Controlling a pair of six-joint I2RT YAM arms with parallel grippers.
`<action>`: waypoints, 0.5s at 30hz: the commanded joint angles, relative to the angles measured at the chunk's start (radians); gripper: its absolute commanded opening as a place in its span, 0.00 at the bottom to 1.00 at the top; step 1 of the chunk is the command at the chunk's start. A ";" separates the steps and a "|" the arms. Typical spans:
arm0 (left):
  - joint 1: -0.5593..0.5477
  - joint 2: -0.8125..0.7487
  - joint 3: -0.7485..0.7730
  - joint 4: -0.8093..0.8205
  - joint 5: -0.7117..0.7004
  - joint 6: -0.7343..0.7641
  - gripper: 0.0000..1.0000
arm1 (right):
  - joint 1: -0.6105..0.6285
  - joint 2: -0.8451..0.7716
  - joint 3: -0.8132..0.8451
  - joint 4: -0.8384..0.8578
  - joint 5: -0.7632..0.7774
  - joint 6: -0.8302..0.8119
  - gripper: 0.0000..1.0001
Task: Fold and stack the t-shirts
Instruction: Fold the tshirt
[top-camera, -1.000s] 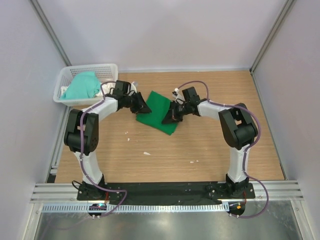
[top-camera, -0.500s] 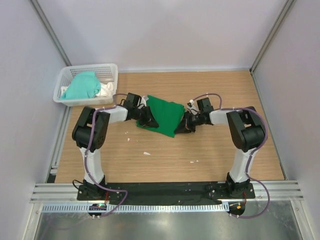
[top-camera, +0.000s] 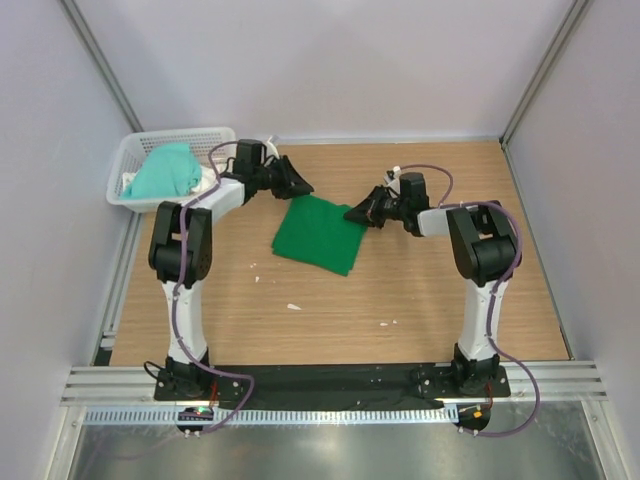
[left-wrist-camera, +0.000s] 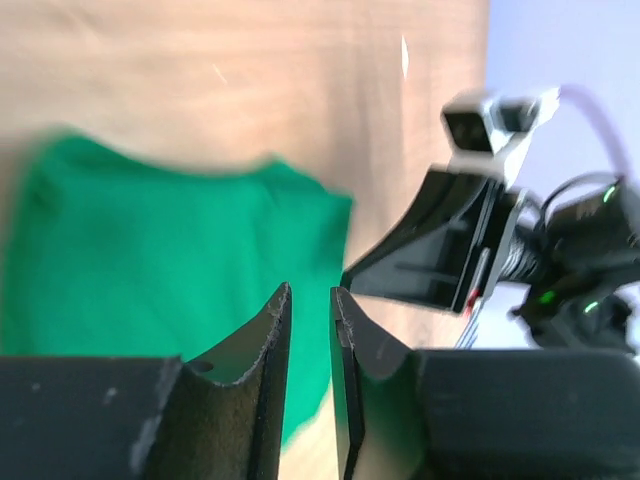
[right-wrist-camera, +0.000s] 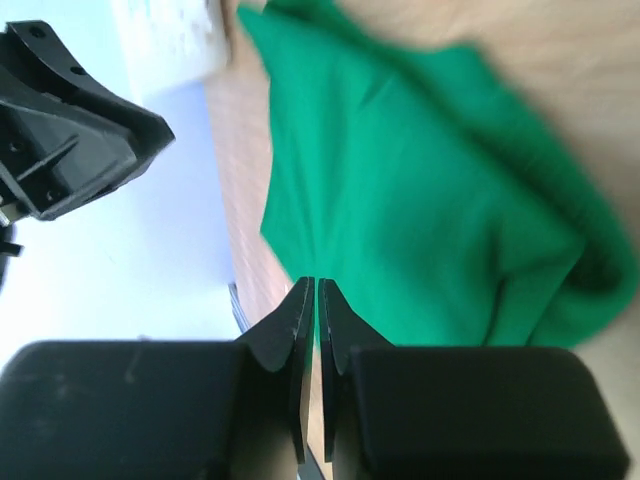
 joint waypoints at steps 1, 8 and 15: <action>0.048 0.142 0.073 0.119 0.047 -0.080 0.22 | 0.001 0.084 0.078 0.256 0.039 0.182 0.11; 0.052 0.326 0.193 0.131 0.042 -0.097 0.19 | -0.047 0.195 0.066 0.317 0.058 0.208 0.10; 0.059 0.416 0.279 -0.039 -0.008 0.009 0.16 | -0.120 0.198 0.018 0.204 0.053 0.139 0.11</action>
